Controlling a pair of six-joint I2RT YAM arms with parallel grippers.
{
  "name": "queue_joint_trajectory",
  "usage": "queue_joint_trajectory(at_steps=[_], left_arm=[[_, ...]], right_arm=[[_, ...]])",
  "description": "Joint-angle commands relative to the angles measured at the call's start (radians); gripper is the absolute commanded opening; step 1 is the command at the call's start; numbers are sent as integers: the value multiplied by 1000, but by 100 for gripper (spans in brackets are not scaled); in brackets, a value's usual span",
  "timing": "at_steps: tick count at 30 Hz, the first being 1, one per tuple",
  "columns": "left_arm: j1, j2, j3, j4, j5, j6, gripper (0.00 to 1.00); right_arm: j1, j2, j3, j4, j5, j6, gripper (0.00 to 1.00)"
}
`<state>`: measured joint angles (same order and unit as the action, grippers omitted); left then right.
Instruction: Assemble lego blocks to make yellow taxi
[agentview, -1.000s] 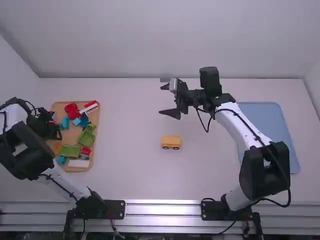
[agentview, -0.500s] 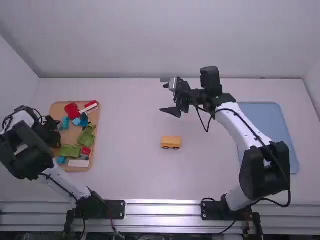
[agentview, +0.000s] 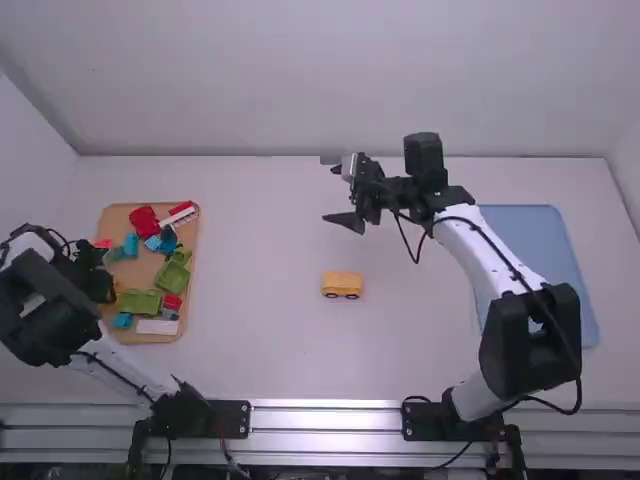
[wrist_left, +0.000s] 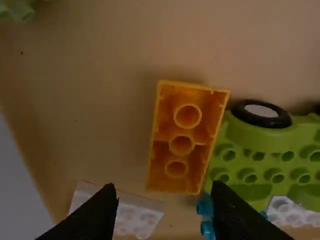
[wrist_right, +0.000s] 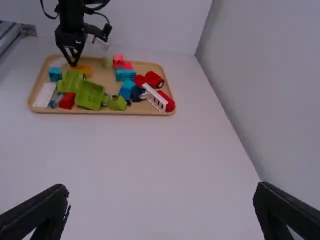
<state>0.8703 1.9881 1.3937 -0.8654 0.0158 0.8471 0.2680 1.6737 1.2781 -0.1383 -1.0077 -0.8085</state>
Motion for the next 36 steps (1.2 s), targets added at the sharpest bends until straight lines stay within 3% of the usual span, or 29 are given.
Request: queue_joint_trajectory(at_steps=[1, 13, 27, 29, 34, 36], left_arm=[[-2, 14, -11, -1, 17, 18, 51], [5, 14, -128, 159, -6, 18, 50], [0, 14, -134, 191, -1, -7, 32], [2, 13, -114, 188, -9, -66, 35], [1, 13, 29, 32, 13, -140, 18], [0, 13, 81, -19, 31, -152, 18]], right_arm=[[-2, 4, 31, 1, -5, -2, 99], [0, 4, 31, 3, -5, -3, 99], [0, 4, 31, 2, -5, -3, 99], [0, 4, 32, 3, -5, -3, 99], [0, 4, 32, 11, -5, 1, 99], [0, 4, 32, 12, -5, 0, 99]])
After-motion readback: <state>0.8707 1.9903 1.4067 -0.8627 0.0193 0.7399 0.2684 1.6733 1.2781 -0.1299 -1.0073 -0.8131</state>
